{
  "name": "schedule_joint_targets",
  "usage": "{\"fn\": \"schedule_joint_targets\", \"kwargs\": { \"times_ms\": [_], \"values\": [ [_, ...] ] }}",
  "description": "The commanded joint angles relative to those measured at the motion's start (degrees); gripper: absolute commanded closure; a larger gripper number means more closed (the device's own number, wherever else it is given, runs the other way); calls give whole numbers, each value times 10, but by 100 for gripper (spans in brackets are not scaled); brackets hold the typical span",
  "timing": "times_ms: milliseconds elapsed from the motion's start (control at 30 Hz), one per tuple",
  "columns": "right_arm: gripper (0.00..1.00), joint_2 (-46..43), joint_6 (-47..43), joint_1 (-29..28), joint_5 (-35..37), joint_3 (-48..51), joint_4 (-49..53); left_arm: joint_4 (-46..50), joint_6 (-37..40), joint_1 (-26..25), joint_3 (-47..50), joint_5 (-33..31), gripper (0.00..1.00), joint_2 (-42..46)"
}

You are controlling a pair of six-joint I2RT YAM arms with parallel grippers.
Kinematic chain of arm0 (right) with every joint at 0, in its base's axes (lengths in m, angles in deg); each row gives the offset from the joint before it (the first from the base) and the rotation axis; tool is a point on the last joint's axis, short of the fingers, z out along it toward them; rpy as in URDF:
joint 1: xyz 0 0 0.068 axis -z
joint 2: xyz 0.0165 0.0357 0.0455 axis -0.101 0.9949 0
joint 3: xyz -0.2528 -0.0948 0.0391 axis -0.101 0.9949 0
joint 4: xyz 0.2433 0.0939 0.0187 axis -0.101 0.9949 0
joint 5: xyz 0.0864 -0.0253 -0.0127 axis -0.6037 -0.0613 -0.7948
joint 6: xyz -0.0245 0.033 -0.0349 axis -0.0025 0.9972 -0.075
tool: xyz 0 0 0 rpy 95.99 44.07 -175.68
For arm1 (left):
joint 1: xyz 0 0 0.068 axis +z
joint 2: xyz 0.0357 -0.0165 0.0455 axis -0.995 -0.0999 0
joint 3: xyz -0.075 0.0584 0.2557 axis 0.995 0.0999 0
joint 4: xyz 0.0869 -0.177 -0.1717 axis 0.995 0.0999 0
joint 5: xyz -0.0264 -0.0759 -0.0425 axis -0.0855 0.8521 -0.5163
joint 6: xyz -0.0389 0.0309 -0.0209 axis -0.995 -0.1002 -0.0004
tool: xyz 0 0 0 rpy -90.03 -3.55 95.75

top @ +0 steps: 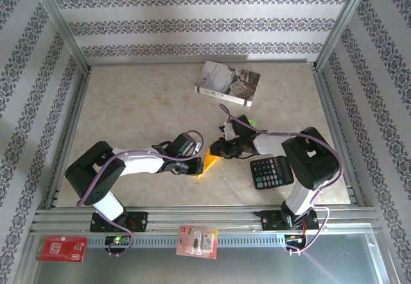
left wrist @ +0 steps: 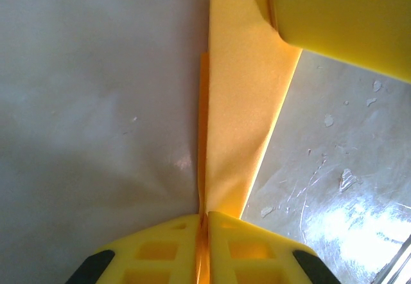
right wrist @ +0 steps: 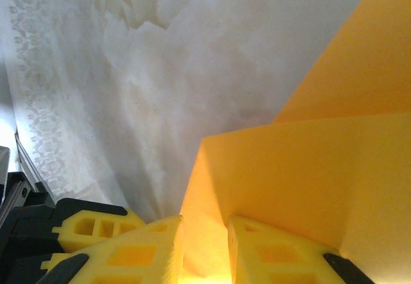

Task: Fold a paper plane with a square sheet of paper (pick it up from the middle)
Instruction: Fold the wing for the fifth time at the center of the table.

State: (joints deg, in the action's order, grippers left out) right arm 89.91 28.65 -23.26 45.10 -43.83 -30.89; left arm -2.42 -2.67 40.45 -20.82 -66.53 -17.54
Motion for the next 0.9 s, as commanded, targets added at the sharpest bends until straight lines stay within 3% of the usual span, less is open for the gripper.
{"fn": "schedule_joint_targets", "kwargs": {
  "times_ms": [0,867],
  "values": [
    [75,7,-18,7,9,10,5,-18,-3,-13,10,28,90,-34],
    [75,42,-40,18,14,-8,20,-21,-3,-12,11,31,92,-36]
  ]
}}
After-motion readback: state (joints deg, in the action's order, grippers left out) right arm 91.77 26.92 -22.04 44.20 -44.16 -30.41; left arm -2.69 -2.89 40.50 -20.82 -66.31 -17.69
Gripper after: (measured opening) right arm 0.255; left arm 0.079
